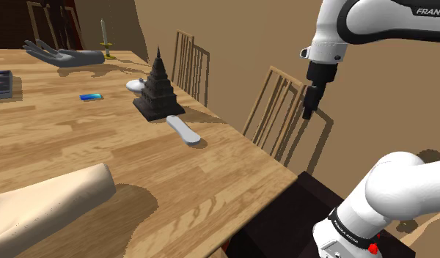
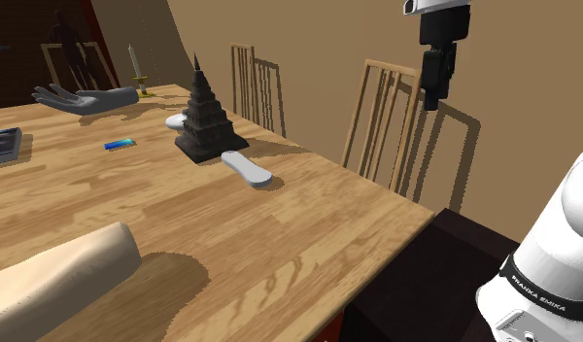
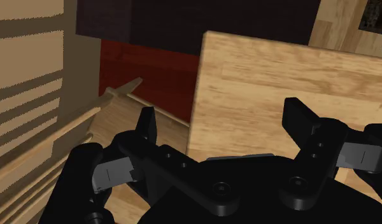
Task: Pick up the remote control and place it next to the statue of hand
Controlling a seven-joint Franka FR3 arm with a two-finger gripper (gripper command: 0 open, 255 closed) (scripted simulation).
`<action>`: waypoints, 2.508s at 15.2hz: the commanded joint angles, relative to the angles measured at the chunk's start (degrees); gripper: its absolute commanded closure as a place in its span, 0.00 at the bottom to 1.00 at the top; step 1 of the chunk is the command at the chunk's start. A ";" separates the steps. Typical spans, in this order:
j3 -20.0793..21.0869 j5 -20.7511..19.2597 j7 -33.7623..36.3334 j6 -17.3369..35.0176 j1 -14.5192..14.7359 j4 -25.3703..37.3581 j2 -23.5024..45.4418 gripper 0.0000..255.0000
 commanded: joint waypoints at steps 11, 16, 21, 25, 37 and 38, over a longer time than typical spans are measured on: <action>6.43 4.13 8.55 15.58 1.30 4.18 17.08 0.00; 9.21 4.17 12.83 21.85 1.63 9.10 26.88 0.00; 11.44 2.69 17.36 26.64 2.11 15.83 37.14 0.00; 12.59 0.57 21.07 29.23 2.91 22.55 45.59 0.00; 12.21 -6.85 29.96 29.45 8.78 51.56 72.35 0.00; 12.10 -7.07 30.17 29.19 9.11 53.06 73.48 0.00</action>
